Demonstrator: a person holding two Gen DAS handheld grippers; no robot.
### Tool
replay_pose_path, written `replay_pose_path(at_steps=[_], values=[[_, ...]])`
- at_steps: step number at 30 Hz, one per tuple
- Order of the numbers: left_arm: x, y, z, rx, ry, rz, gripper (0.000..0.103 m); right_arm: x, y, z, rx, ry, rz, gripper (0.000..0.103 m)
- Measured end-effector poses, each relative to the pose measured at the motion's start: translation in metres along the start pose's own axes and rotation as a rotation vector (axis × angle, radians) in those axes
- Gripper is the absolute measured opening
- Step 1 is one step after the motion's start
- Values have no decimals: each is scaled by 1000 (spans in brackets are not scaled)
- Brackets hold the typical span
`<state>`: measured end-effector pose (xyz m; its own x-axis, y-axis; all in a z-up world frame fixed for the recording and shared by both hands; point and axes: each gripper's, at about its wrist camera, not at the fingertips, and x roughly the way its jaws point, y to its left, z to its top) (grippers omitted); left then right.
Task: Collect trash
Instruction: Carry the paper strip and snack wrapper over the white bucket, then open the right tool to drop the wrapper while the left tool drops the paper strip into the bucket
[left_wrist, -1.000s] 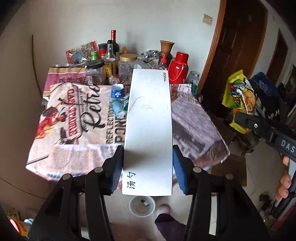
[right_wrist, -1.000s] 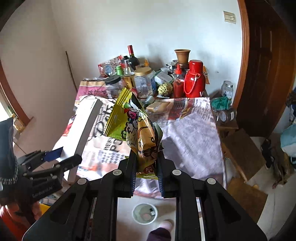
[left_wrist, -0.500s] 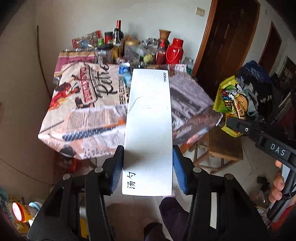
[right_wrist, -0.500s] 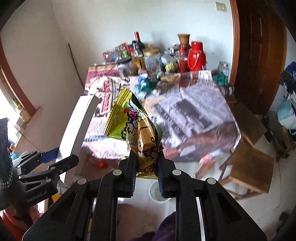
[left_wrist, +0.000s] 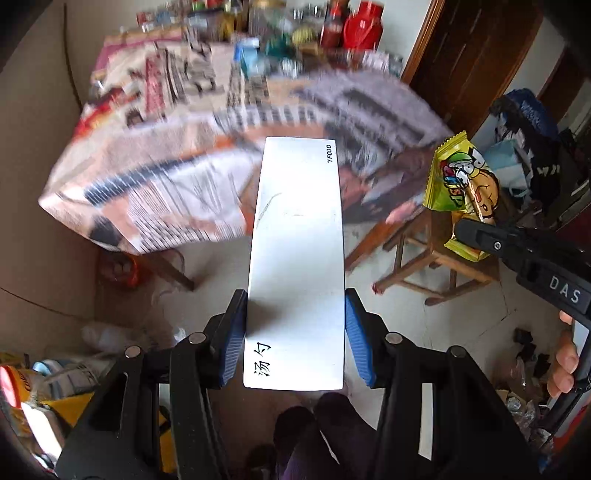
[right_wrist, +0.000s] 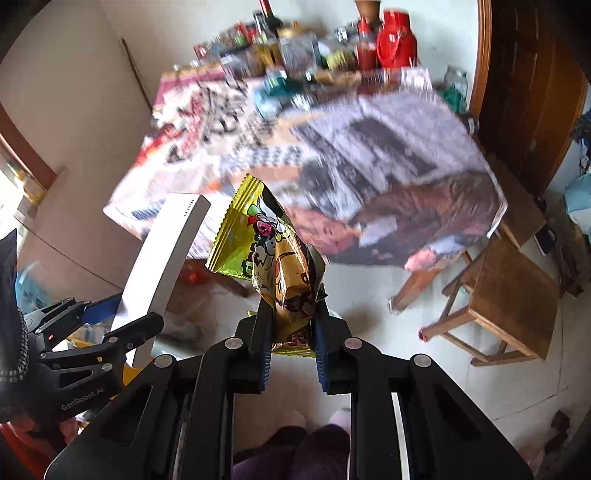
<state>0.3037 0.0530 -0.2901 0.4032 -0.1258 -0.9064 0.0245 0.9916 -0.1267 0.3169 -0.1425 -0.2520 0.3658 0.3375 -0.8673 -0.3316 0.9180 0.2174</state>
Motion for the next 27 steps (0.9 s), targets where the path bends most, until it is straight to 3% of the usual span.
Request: replay_pose_path(at_steps=[14, 27], values=[[222, 9, -41, -62, 225, -6, 50, 174, -68, -58, -9, 226, -28, 18], [418, 48, -102, -127, 417, 0, 50, 344, -100, -97, 78, 306, -8, 18]])
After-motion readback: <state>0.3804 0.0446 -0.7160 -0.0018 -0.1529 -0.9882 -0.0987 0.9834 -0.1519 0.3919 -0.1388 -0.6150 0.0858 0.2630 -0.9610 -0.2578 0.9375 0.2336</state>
